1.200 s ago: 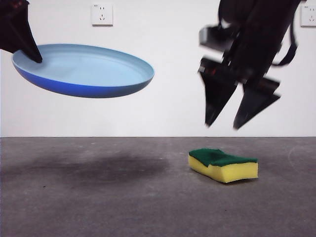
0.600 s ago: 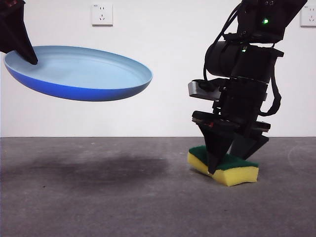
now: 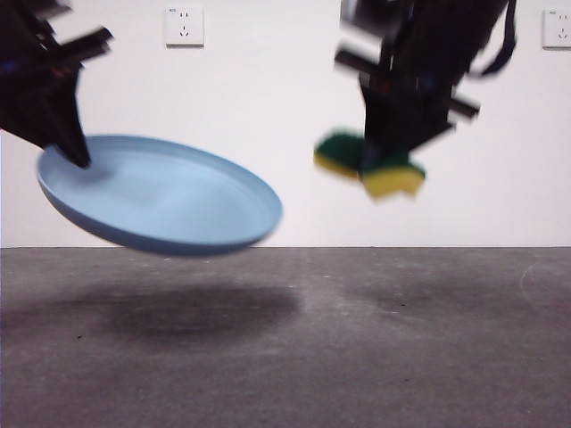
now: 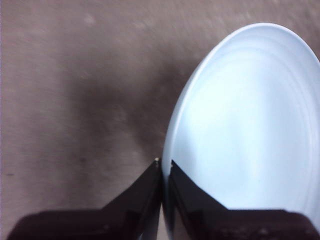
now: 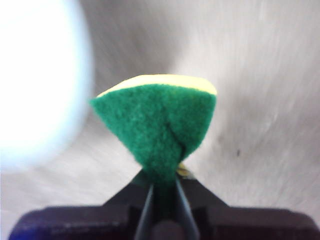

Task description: Pick up the plate,pick up the cloth,clean the plate with the cloth

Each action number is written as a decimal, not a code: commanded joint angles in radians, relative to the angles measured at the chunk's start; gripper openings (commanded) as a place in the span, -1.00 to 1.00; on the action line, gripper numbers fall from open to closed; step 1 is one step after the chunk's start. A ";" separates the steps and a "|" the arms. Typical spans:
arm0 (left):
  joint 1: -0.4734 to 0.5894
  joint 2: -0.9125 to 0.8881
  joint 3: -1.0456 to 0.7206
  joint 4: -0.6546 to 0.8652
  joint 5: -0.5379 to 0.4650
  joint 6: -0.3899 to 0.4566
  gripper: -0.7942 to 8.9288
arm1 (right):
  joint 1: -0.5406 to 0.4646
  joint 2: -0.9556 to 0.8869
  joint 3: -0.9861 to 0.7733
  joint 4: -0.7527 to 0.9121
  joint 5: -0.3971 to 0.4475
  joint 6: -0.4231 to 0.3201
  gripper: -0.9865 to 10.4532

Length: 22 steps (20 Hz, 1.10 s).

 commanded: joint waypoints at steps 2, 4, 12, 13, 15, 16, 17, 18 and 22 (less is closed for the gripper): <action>-0.089 0.023 -0.003 0.050 0.016 -0.067 -0.85 | 0.016 -0.114 0.001 0.003 -0.001 0.025 -0.86; -0.156 0.023 -0.003 0.098 0.015 -0.098 -0.85 | 0.016 -0.136 0.001 0.004 -0.001 0.029 -0.86; -0.271 0.023 -0.003 0.145 0.012 -0.131 -0.85 | 0.083 -0.091 0.001 0.036 -0.001 0.059 -0.86; -0.273 0.023 -0.003 0.149 0.013 -0.132 -0.85 | 0.093 -0.087 0.001 0.041 -0.001 0.059 -0.86; -0.280 0.023 -0.003 0.160 0.015 -0.133 -0.85 | 0.127 -0.066 0.001 0.069 0.000 0.068 -0.86; -0.284 0.023 -0.003 0.166 0.016 -0.134 -0.85 | 0.145 -0.053 0.001 0.083 0.000 0.075 -0.86; -0.285 0.023 -0.003 0.172 0.016 -0.135 -0.85 | 0.164 -0.035 0.001 0.094 0.000 0.080 -0.86; -0.285 0.023 -0.003 0.180 0.016 -0.136 -0.85 | 0.180 -0.016 0.001 0.095 -0.001 0.084 -0.86; -0.277 0.023 0.000 0.234 0.016 -0.161 -0.85 | 0.243 0.062 0.001 0.003 0.005 0.084 -0.86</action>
